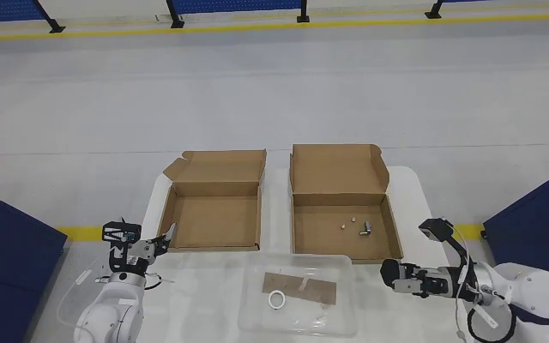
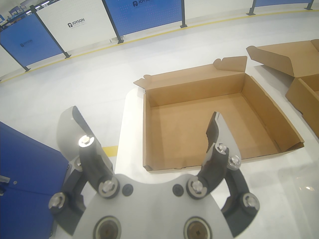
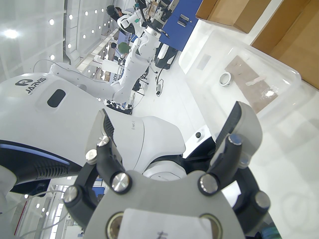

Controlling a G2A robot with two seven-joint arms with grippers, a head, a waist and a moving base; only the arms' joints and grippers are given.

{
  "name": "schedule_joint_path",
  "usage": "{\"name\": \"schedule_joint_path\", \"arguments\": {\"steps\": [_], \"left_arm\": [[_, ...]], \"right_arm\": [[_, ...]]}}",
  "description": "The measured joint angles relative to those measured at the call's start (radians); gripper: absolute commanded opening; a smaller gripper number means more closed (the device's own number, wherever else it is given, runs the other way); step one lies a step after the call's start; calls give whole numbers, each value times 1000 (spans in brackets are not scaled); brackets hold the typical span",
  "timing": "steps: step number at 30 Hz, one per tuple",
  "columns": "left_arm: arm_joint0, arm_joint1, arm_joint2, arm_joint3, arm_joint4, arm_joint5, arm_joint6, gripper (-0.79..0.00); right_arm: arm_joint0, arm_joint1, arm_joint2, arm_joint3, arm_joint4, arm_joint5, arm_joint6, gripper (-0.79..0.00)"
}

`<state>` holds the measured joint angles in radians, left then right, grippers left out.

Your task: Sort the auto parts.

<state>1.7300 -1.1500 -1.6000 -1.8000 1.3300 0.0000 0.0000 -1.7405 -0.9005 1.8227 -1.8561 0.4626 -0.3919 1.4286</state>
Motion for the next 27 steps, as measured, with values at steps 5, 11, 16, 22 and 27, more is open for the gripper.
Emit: {"name": "schedule_joint_path", "arguments": {"steps": [5, 11, 16, 22, 27], "left_arm": [[0, 0, 0, 0, 0, 0, 0, 0], [0, 0, 0, 0, 0, 0, 0, 0], [0, 0, 0, 0, 0, 0, 0, 0], [34, 8, 11, -94, 51, -129, -79, 0], [54, 16, -2, -156, 76, -234, -188, 0]], "right_arm": [[0, 0, 0, 0, 0, 0, 0, 0], [0, 0, 0, 0, 0, 0, 0, 0], [0, 0, 0, 0, 0, 0, 0, 0], [0, 0, 0, 0, 0, 0, 0, 0], [0, 0, 0, 0, 0, 0, 0, 0]]}}
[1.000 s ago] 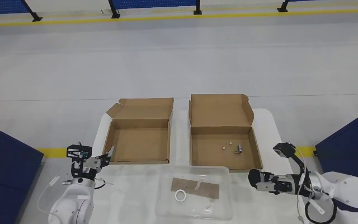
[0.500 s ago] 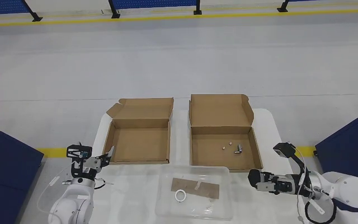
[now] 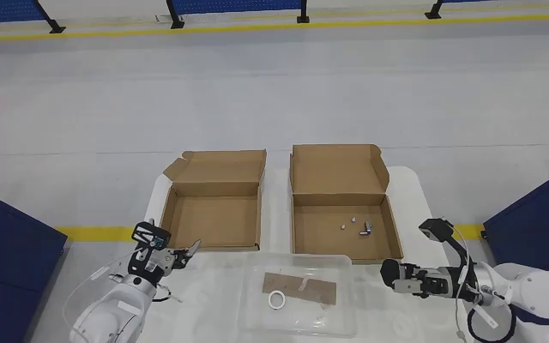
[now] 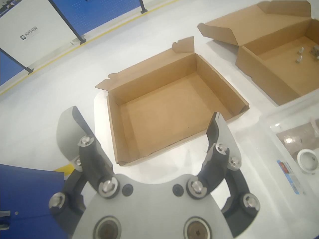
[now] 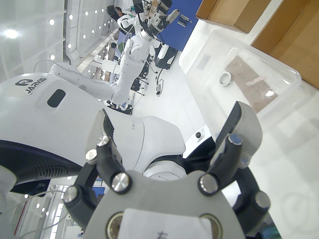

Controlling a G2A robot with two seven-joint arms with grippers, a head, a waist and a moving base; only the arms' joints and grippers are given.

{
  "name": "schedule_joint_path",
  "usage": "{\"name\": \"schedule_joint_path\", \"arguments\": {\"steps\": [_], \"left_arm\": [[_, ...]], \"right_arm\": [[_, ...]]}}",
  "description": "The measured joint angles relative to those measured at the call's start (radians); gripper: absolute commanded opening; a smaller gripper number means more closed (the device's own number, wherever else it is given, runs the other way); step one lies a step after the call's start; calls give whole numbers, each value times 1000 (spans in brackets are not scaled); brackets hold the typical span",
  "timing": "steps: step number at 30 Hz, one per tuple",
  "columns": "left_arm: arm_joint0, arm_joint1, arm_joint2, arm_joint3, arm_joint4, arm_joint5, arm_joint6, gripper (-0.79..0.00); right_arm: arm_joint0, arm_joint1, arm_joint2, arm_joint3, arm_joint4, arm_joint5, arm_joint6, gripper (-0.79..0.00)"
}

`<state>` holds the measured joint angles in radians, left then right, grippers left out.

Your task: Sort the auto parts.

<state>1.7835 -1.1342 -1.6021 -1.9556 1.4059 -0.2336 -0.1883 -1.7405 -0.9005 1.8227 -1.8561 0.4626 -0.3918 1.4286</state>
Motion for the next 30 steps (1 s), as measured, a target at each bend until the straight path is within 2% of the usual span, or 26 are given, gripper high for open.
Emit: {"name": "schedule_joint_path", "arguments": {"steps": [6, 9, 12, 16, 20, 30], "left_arm": [[-1, 0, 1, 1, 0, 10, 14, 0], [2, 6, 21, -61, 74, -45, -33, 0], [-1, 13, 44, -158, 136, -154, -168, 0], [-35, 19, 103, -268, 93, -327, -400, 0], [-69, 20, 150, -307, 10, -409, -573, 0], [-70, 22, 160, -316, 31, -419, -574, 0]], "right_arm": [[0, 0, 0, 0, 0, 0, 0, 0], [0, 0, 0, 0, 0, 0, 0, 0], [0, 0, 0, 0, 0, 0, 0, 0], [0, 0, 0, 0, 0, 0, 0, 0], [0, 0, 0, 0, 0, 0, 0, 0], [0, 0, 0, 0, 0, 0, 0, 0]]}}
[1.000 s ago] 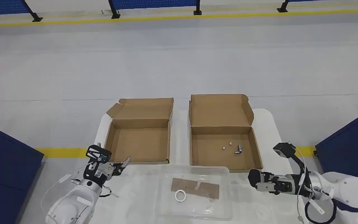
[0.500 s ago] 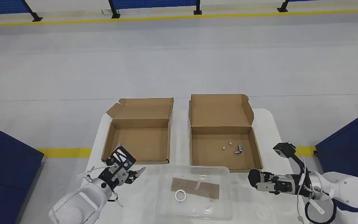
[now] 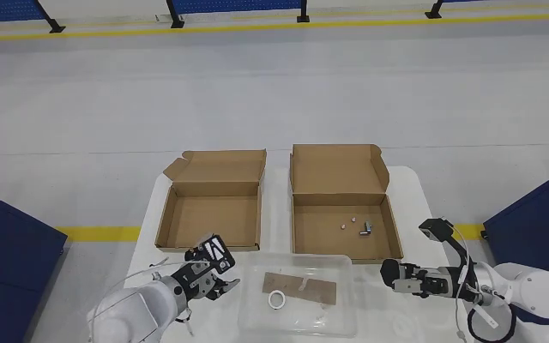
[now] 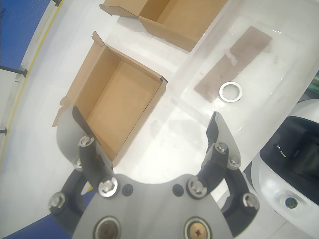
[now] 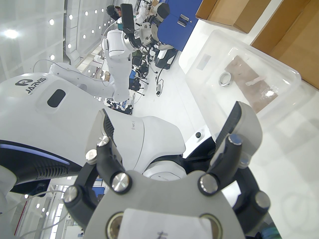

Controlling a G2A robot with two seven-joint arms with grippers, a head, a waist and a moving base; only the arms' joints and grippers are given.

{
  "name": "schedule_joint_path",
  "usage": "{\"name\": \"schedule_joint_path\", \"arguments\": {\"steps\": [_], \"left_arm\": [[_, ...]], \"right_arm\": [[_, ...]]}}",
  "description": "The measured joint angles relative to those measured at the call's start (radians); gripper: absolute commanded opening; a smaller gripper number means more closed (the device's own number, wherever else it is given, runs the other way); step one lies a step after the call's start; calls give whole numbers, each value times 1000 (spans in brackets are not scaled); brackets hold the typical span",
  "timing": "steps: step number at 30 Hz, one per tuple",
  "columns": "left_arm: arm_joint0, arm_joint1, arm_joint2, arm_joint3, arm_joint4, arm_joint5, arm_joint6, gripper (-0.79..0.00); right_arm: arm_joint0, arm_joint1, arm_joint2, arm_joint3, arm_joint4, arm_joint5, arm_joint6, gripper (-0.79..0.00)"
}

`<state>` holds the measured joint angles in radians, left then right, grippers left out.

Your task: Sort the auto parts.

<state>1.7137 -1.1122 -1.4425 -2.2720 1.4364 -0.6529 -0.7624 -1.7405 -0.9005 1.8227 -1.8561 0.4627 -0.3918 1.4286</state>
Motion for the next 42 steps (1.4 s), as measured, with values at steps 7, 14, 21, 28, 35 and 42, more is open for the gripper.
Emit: {"name": "schedule_joint_path", "arguments": {"steps": [7, 14, 21, 28, 35, 42], "left_arm": [[-42, 8, 116, -79, -93, -129, -260, 0], [-97, 32, 213, -78, -119, -57, -347, 0], [-102, 39, 245, -77, -136, -84, -319, 0], [-270, 100, 519, -12, -146, 10, -417, 0], [-607, 126, 737, 59, -422, 261, -667, 0], [-575, 126, 731, 65, -411, 239, -640, 0]], "right_arm": [[0, 0, 0, 0, 0, 0, 0, 0], [0, 0, 0, 0, 0, 0, 0, 0], [0, 0, 0, 0, 0, 0, 0, 0], [0, 0, 0, 0, 0, 0, 0, 0], [0, 0, 0, 0, 0, 0, 0, 0], [0, 0, 0, 0, 0, 0, 0, 0]]}}
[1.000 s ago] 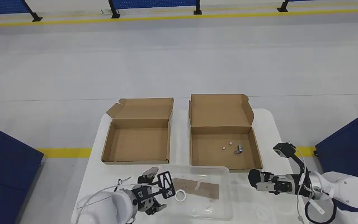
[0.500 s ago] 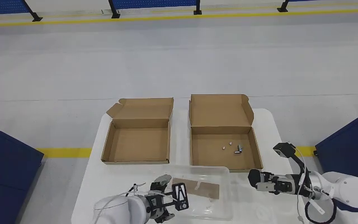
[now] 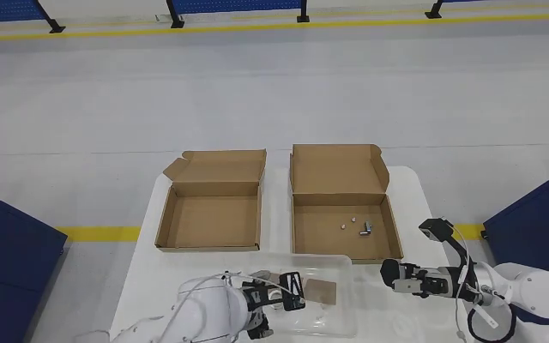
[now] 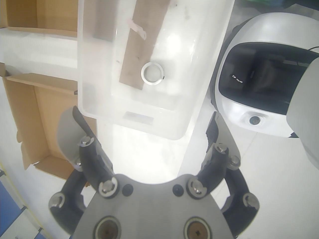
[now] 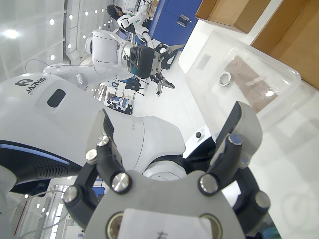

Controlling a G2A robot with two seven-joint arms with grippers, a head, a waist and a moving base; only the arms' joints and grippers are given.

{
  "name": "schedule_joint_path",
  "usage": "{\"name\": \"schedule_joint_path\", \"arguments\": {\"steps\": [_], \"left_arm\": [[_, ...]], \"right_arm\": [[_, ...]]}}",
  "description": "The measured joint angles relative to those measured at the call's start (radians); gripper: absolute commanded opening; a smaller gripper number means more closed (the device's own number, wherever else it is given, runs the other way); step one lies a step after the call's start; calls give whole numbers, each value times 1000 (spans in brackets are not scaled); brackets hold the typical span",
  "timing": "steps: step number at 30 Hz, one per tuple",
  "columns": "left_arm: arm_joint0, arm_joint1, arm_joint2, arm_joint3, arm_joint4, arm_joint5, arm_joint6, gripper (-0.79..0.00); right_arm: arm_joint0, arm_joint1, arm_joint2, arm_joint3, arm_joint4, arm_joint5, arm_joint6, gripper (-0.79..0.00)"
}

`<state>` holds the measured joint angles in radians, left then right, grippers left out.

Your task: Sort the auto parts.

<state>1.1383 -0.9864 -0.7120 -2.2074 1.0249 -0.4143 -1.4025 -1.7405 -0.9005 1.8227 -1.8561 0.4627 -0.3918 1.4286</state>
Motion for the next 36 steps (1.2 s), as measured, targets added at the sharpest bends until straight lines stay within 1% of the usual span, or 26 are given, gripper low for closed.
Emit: {"name": "schedule_joint_path", "arguments": {"steps": [3, 6, 8, 10, 13, 16, 22, 25, 36], "left_arm": [[-26, -3, 32, 28, -23, 27, -32, 0], [-104, -14, 97, 71, -97, 93, -97, 0], [-174, -27, 148, 108, -154, 123, -127, 0], [-240, -44, 199, 147, -196, 131, -135, 0], [-314, -68, 253, 197, -234, 130, -134, 0], [-364, -93, 291, 236, -251, 131, -133, 0], [-414, -140, 357, 326, -261, 109, -112, 0], [-424, -156, 374, 364, -257, 105, -100, 0], [-425, -157, 375, 369, -256, 111, -102, 0]], "right_arm": [[0, 0, 0, 0, 0, 0, 0, 0], [0, 0, 0, 0, 0, 0, 0, 0], [0, 0, 0, 0, 0, 0, 0, 0], [0, 0, 0, 0, 0, 0, 0, 0], [0, 0, 0, 0, 0, 0, 0, 0], [0, 0, 0, 0, 0, 0, 0, 0], [0, 0, 0, 0, 0, 0, 0, 0], [0, 0, 0, 0, 0, 0, 0, 0], [0, 0, 0, 0, 0, 0, 0, 0]]}}
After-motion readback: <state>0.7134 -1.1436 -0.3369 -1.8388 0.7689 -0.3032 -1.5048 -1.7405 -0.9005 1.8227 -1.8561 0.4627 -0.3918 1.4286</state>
